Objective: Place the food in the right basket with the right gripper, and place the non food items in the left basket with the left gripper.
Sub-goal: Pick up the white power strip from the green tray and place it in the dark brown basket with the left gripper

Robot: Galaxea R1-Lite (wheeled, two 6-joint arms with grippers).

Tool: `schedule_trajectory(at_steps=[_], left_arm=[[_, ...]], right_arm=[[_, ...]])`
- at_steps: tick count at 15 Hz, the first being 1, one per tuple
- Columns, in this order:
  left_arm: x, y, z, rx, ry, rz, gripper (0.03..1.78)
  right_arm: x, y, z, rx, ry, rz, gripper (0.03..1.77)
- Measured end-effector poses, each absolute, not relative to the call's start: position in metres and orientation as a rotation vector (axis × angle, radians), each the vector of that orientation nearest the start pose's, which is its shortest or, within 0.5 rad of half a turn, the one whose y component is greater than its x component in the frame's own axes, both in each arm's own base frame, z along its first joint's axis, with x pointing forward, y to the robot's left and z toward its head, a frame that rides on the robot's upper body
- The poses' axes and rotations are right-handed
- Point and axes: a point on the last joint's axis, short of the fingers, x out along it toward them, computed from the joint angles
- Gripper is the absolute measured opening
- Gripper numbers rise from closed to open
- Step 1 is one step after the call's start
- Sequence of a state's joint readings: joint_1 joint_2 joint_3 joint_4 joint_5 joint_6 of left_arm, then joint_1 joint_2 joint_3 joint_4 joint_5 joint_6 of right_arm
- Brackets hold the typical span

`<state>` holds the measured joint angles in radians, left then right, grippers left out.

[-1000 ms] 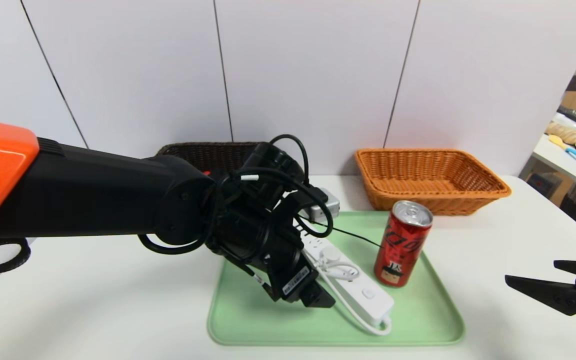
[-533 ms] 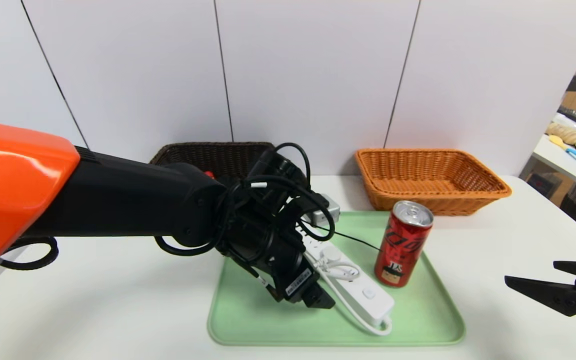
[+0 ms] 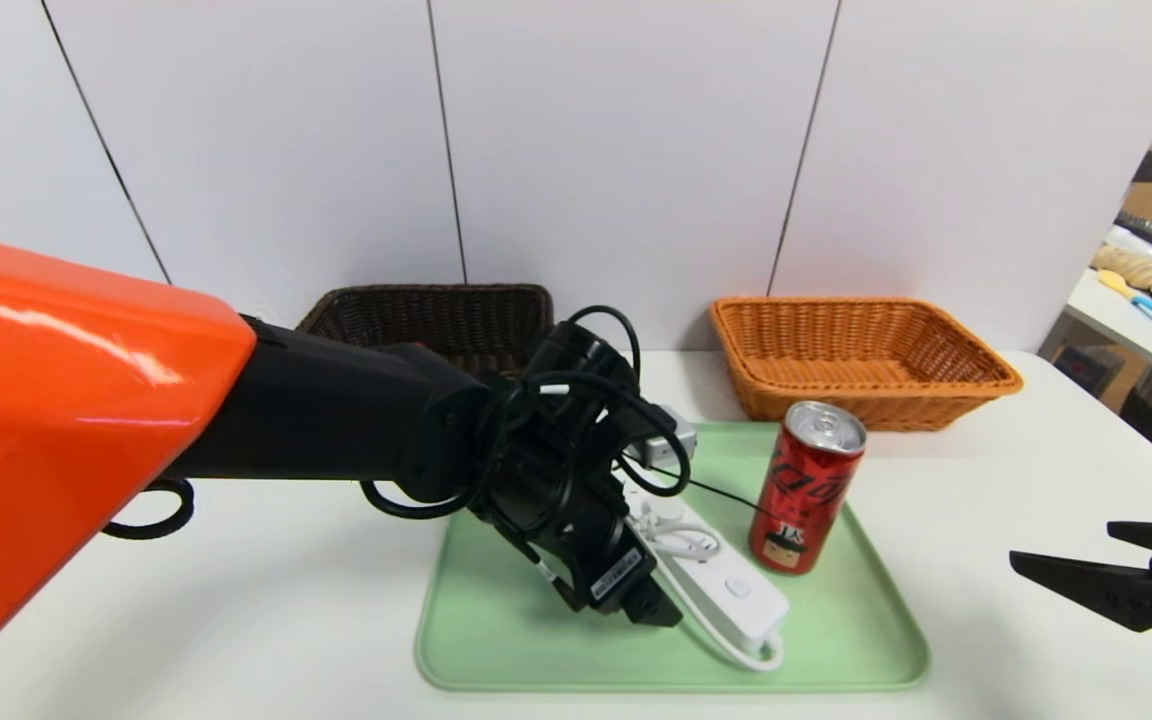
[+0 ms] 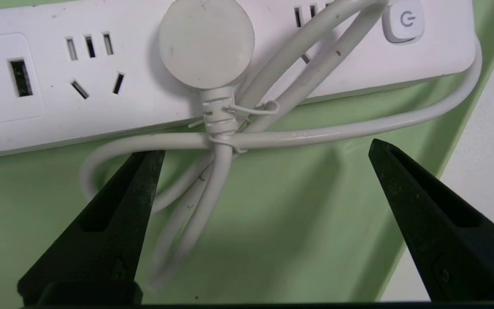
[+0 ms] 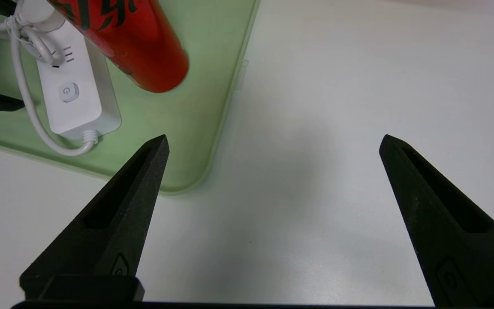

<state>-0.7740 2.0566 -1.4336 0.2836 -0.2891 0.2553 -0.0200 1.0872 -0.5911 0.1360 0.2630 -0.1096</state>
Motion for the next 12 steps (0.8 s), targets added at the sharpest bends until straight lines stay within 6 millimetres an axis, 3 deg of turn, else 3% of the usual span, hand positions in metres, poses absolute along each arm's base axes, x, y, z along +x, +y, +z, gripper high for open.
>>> schedule_trajectory(at_steps=[12], left_arm=[[0.2785,-0.28,0.1407,0.445,0.795,-1.098,1.69]], right_arm=[[0.1318,0.0032,0.1909,-0.02,0.602,0.268,1.7]])
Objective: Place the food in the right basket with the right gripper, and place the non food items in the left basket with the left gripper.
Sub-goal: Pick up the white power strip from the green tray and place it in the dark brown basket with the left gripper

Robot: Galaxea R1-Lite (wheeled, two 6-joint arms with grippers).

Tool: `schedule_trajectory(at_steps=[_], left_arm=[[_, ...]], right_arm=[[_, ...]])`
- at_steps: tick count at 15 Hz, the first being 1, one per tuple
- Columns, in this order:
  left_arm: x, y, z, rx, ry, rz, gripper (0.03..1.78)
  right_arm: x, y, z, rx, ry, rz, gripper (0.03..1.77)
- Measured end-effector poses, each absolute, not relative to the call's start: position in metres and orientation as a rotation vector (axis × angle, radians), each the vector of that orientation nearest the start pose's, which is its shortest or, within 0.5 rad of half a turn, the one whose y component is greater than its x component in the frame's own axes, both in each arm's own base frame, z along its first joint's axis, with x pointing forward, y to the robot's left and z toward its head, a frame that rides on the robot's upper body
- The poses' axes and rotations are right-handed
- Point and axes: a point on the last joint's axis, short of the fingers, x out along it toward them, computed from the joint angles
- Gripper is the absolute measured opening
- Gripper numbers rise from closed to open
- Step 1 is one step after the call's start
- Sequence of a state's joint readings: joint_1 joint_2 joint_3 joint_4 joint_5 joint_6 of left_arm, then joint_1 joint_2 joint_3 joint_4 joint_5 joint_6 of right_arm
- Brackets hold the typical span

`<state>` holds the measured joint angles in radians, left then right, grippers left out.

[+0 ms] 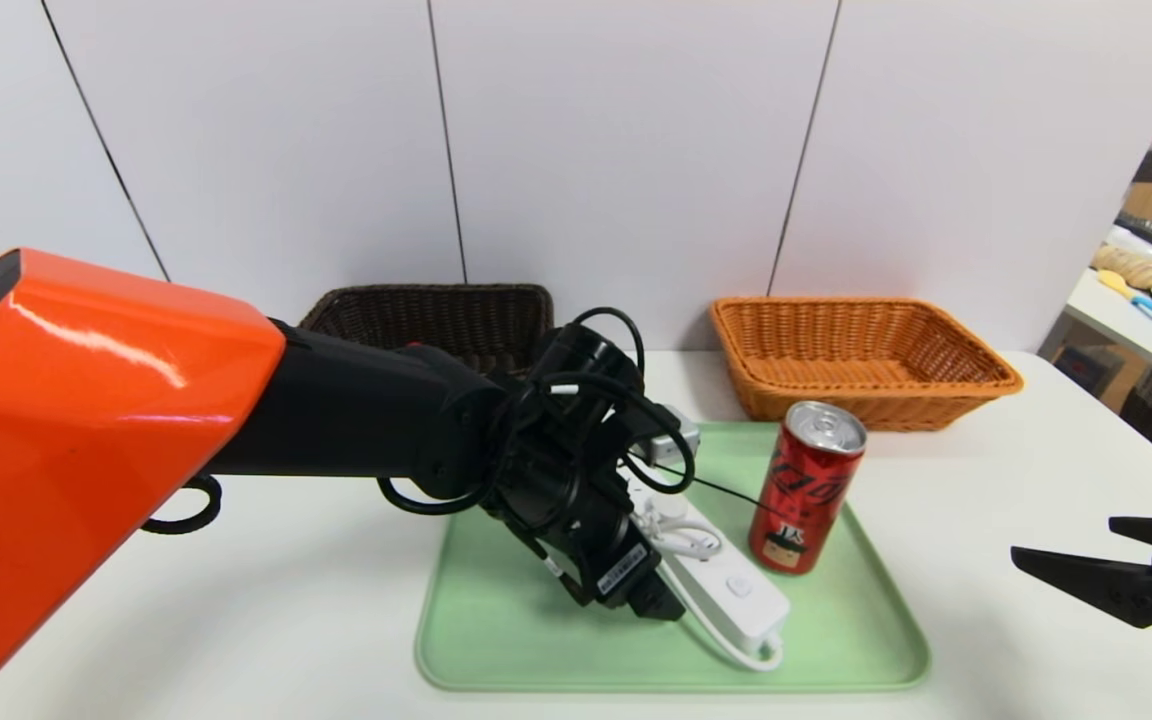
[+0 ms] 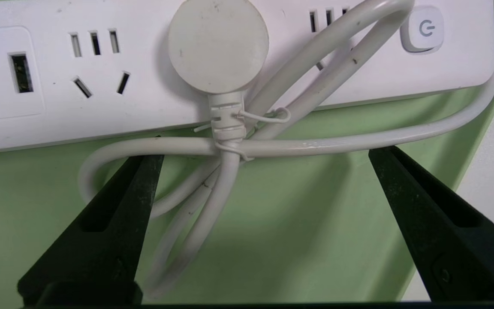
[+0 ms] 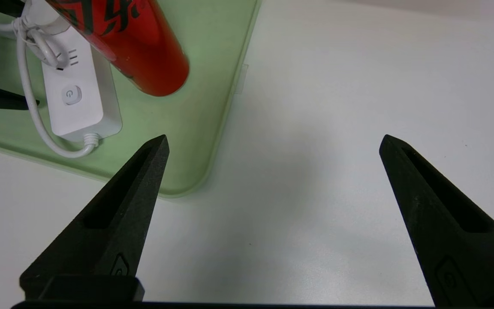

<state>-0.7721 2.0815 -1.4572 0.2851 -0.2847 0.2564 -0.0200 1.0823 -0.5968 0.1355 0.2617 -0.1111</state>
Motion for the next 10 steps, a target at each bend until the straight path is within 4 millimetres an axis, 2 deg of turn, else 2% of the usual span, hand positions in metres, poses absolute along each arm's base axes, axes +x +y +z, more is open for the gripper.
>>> schedule_trajectory(at_steps=[1,4,8,9,10], left_arm=[[0.2787,-0.2796,0.1402,0.446,0.797,-1.098,1.69],[0.2793,-0.2791,0.1382,0.455,0.802,-1.081,1.18],[0.2793,-0.2791,0.1367,0.458,0.807,-1.078,0.74],[0.2793,-0.2791,0.1364,0.46,0.807,-1.078,0.35],[0.2794,-0.2794,0.1363,0.469,0.802,-1.074,0.15]], right_arm=[[0.1316,0.0032,0.191,-0.019,0.602,0.267,1.7],[0.1312,0.0032,0.1913,-0.02,0.6,0.268,1.7],[0.1308,0.0032,0.1914,-0.02,0.598,0.268,1.7],[0.1304,0.0032,0.1917,-0.021,0.596,0.267,1.7],[0.1297,0.0032,0.1926,-0.021,0.591,0.267,1.7]])
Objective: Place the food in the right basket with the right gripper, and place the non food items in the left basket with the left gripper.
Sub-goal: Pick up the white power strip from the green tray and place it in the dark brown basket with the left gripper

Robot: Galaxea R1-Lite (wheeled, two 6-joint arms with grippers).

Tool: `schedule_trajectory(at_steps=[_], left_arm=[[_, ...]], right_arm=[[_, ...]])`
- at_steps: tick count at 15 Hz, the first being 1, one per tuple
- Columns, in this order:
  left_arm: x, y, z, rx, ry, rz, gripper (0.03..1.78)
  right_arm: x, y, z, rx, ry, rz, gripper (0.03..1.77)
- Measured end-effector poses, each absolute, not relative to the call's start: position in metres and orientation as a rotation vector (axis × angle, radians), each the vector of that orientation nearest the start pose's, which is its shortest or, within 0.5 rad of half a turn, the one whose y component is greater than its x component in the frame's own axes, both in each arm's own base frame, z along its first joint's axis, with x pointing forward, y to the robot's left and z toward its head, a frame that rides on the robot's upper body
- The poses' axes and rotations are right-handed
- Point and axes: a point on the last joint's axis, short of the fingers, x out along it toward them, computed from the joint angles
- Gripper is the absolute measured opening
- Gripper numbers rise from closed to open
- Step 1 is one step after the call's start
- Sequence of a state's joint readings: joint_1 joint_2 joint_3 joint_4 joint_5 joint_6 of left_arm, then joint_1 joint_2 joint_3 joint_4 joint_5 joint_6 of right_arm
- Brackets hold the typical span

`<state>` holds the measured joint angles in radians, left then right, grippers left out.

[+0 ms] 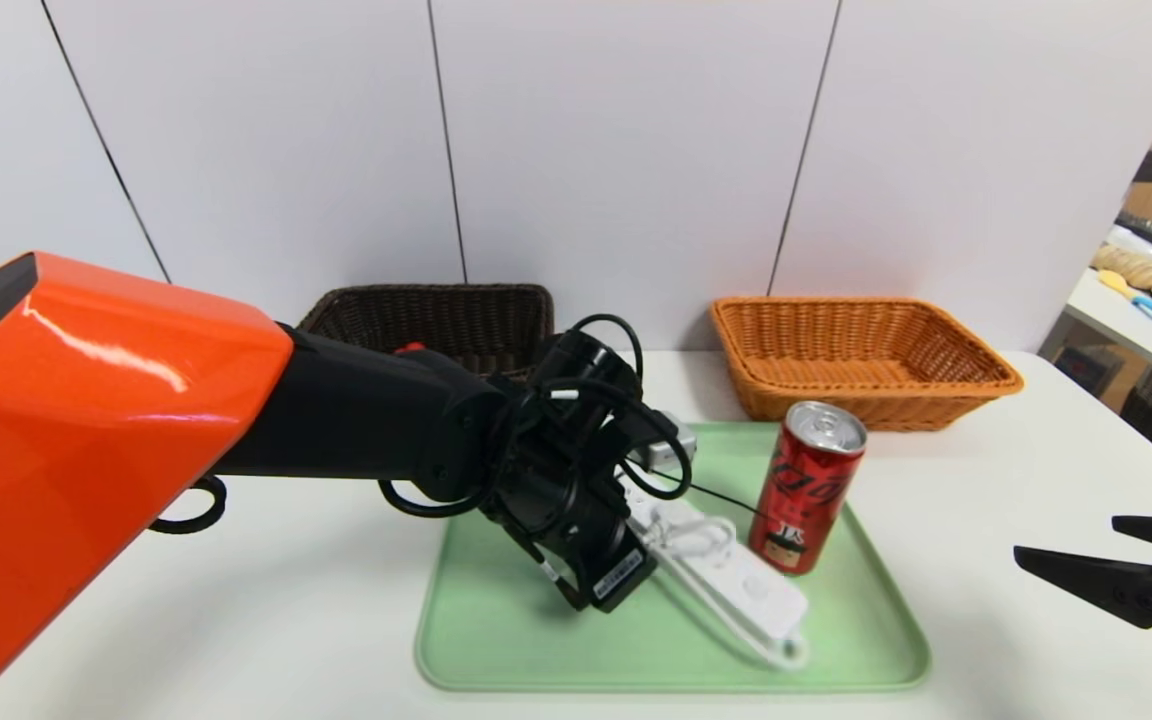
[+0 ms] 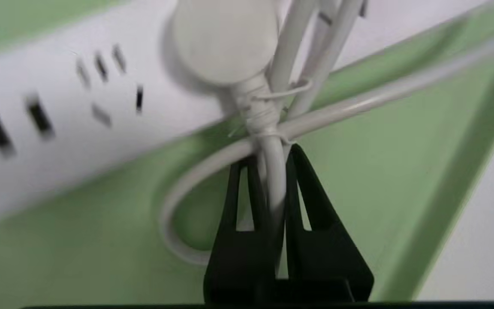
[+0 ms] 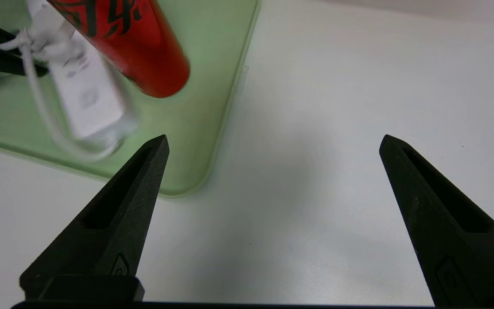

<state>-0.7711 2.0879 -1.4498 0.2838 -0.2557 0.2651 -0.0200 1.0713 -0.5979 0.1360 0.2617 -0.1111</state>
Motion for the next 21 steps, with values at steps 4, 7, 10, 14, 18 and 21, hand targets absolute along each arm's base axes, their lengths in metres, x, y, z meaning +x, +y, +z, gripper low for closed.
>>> schedule_trajectory(at_steps=[4,7,10,14,18,21], left_arm=[[0.279,-0.279,0.137,0.479,0.799,-1.064,0.15],[0.277,-0.276,0.146,0.475,0.779,-1.064,0.15],[0.269,-0.269,0.164,0.469,0.738,-1.068,0.15],[0.254,-0.254,0.193,0.471,0.661,-1.074,0.15],[0.231,-0.232,0.224,0.455,0.584,-1.071,0.15],[0.215,-0.203,0.255,0.444,0.499,-0.994,0.15]], right_arm=[[0.128,0.003,0.193,-0.023,0.584,0.266,1.7],[0.127,0.003,0.191,-0.021,0.592,0.266,1.7],[0.127,0.003,0.191,-0.02,0.593,0.267,1.7],[0.127,0.004,0.191,-0.022,0.592,0.269,1.7],[0.127,0.004,0.191,-0.021,0.593,0.27,1.7],[0.127,0.003,0.191,-0.02,0.594,0.266,1.7]])
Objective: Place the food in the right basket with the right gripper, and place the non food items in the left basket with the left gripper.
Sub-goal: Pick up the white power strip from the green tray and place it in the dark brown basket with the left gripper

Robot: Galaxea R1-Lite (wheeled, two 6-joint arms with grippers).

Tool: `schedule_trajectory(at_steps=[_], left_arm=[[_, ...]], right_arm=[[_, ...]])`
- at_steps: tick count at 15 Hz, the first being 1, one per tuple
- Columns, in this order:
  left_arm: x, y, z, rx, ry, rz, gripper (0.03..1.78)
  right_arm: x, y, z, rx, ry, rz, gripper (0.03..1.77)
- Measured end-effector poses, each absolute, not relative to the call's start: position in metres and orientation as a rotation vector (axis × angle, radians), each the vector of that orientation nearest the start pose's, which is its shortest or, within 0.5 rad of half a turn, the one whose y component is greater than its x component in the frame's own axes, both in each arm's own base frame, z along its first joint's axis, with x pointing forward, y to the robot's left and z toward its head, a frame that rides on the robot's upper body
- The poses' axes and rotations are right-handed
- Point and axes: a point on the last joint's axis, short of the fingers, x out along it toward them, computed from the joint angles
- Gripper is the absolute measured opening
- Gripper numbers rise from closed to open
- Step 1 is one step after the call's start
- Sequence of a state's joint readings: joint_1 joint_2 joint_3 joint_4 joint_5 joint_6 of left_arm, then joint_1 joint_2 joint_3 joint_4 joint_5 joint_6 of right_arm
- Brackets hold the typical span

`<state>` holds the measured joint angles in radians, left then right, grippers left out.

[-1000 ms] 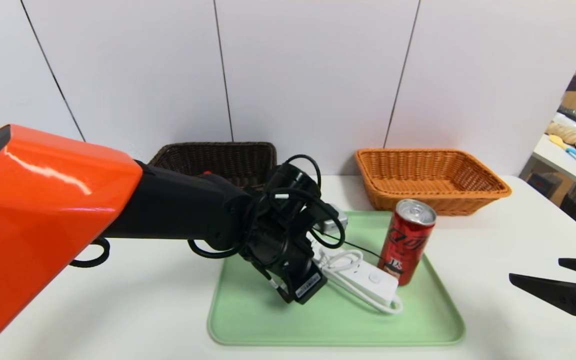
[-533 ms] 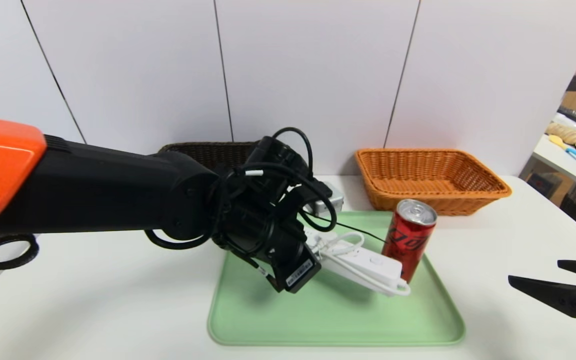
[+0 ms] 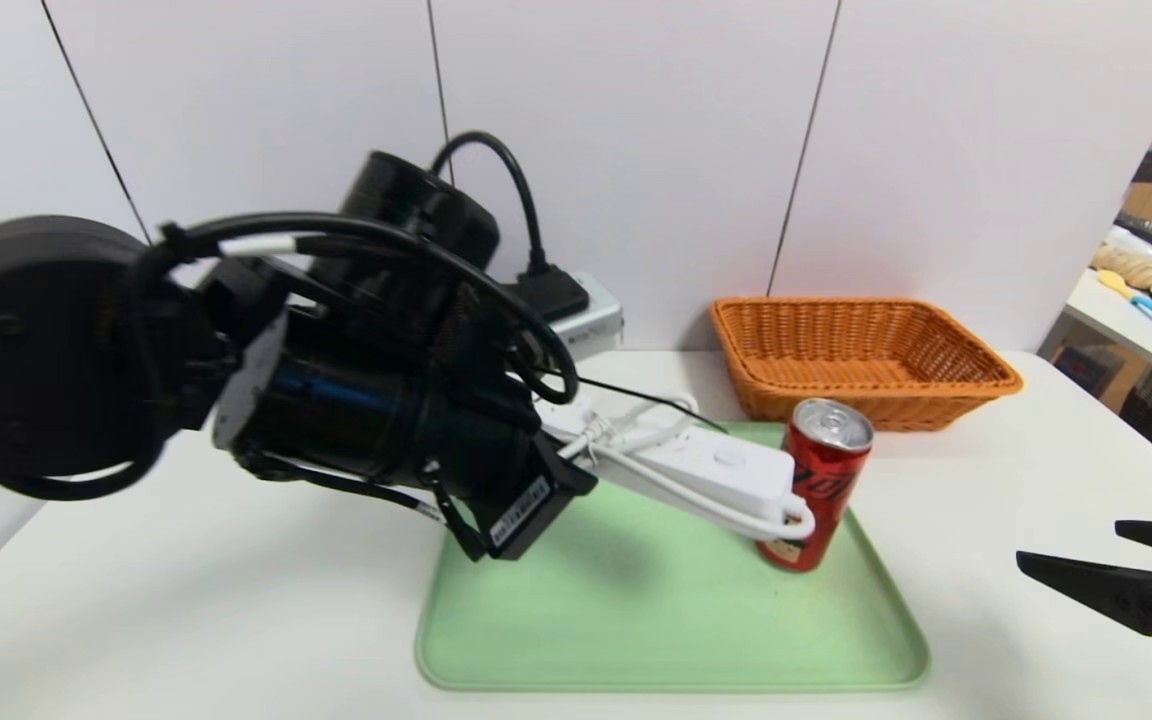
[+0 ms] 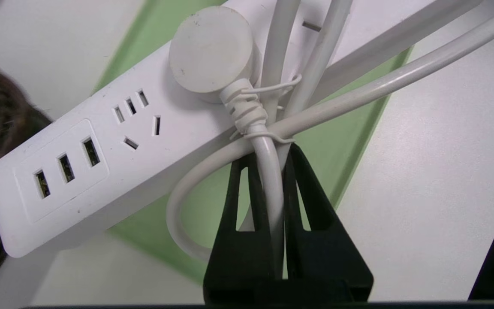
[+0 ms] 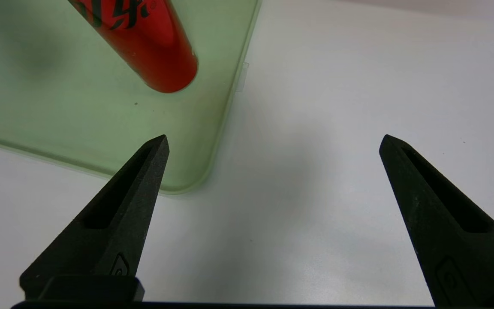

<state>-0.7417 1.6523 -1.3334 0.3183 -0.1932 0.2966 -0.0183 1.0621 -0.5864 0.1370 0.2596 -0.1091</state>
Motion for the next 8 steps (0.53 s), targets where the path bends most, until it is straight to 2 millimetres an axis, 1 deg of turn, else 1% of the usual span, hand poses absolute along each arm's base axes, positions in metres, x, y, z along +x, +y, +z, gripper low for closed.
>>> schedule_trajectory(at_steps=[2,4,6,8], left_arm=[[0.214,-0.176,0.276,0.416,0.436,-0.904,0.15],[0.22,-0.15,0.294,0.382,0.381,-0.806,0.15],[0.234,-0.127,0.308,0.352,0.35,-0.7,0.15],[0.255,-0.107,0.311,0.328,0.358,-0.599,0.15]], right_arm=[[0.127,0.003,0.19,-0.019,0.597,0.266,1.7],[0.126,0.003,0.188,-0.02,0.604,0.266,1.7],[0.126,0.003,0.187,-0.019,0.61,0.265,1.7],[0.127,0.003,0.187,-0.019,0.61,0.262,1.7]])
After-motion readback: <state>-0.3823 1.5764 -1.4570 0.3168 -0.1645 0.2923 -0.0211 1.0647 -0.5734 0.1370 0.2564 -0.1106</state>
